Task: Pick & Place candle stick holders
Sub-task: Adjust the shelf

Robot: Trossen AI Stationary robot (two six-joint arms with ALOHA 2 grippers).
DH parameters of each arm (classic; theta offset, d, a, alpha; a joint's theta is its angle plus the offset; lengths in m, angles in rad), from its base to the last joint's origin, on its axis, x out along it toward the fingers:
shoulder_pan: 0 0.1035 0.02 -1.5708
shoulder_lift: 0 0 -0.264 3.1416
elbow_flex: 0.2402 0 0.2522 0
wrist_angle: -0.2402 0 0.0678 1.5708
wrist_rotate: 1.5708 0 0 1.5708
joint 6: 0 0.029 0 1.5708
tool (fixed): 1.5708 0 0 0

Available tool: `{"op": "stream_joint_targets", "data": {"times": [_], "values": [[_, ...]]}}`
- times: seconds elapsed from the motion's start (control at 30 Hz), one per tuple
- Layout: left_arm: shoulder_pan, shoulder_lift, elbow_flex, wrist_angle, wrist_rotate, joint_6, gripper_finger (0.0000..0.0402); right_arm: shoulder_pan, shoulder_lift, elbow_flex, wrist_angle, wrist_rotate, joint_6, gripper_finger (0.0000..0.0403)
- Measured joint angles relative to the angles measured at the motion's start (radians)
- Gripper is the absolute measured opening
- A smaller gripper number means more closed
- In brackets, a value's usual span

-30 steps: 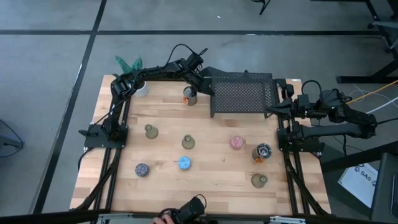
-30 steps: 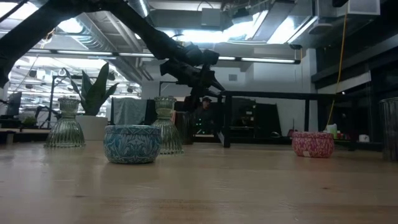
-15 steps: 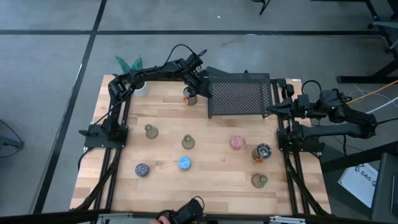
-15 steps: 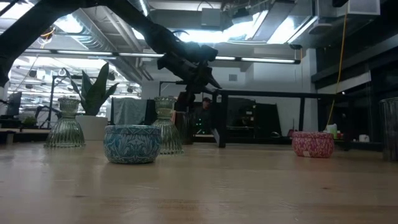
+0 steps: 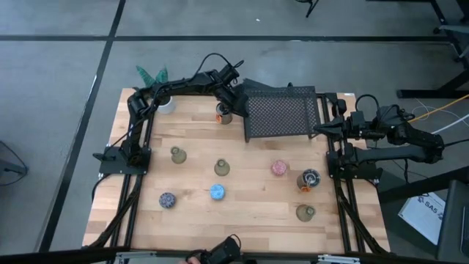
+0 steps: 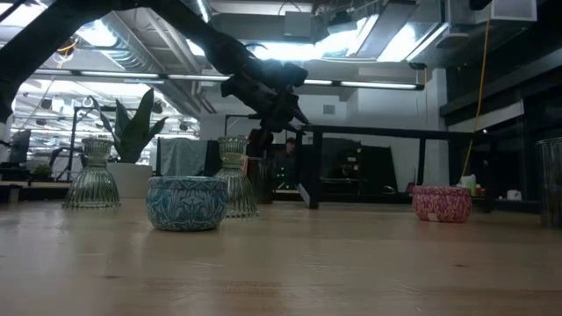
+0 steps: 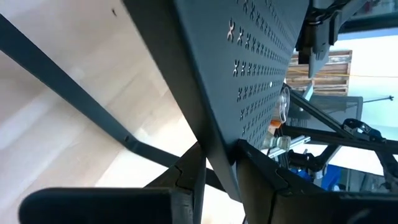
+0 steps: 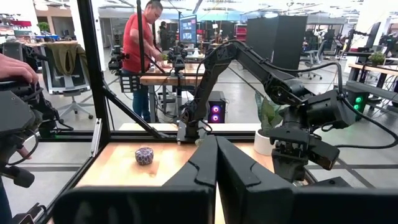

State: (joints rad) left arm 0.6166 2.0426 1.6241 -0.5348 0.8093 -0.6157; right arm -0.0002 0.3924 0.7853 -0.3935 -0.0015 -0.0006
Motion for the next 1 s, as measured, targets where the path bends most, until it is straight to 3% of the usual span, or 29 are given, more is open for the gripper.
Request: {"op": "stream_joint_targets", "data": {"times": [0.63, 1.0], "values": [[-0.014, 0.0, 0.0, -0.013, 0.033, 0.035, 0.0076, 0.0, 0.0, 0.0, 0.0, 0.0, 0.0, 0.0007], [-0.027, 0.0, 0.0, -0.019, -0.011, 0.072, 0.0144, 0.0, 0.0, 0.0, 0.0, 0.0, 0.0, 0.0007]]}}
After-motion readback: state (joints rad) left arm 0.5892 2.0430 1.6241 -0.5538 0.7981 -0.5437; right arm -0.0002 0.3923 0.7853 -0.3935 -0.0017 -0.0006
